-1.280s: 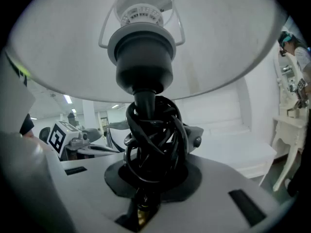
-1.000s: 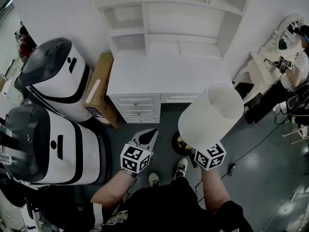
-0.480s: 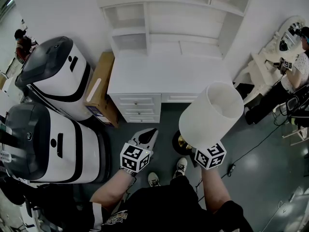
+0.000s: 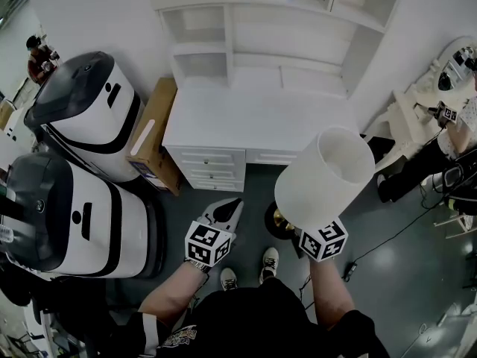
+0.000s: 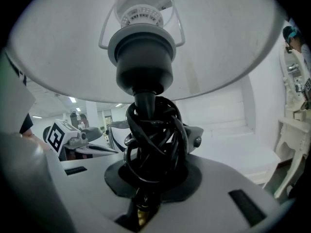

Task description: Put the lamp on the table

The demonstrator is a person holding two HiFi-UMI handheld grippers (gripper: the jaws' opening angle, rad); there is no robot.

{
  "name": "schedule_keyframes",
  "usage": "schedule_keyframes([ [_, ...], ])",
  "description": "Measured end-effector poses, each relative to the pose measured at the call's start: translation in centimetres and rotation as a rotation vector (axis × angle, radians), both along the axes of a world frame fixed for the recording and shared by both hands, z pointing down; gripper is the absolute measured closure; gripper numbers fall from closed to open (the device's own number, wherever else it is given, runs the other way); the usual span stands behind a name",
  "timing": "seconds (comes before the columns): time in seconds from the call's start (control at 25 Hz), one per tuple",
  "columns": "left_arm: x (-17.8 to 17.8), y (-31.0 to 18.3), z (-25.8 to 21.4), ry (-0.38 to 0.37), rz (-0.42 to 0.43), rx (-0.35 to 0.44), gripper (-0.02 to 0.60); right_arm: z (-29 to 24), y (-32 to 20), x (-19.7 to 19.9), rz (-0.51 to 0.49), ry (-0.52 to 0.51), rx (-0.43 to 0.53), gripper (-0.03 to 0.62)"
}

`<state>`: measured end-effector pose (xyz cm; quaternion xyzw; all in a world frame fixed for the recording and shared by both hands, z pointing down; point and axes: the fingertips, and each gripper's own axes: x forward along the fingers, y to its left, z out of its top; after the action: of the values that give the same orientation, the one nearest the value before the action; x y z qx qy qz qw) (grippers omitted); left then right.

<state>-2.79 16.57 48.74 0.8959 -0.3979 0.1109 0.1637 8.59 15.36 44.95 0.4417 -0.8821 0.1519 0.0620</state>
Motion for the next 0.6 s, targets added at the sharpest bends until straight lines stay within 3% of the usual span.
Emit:
schedule_keyframes([
  [0.6, 6.0, -5.2, -0.2, -0.014, -0.128, 0.005, 0.575, -0.4, -7.1, 6.2, -0.114, 0.004, 0.018, 0.522],
])
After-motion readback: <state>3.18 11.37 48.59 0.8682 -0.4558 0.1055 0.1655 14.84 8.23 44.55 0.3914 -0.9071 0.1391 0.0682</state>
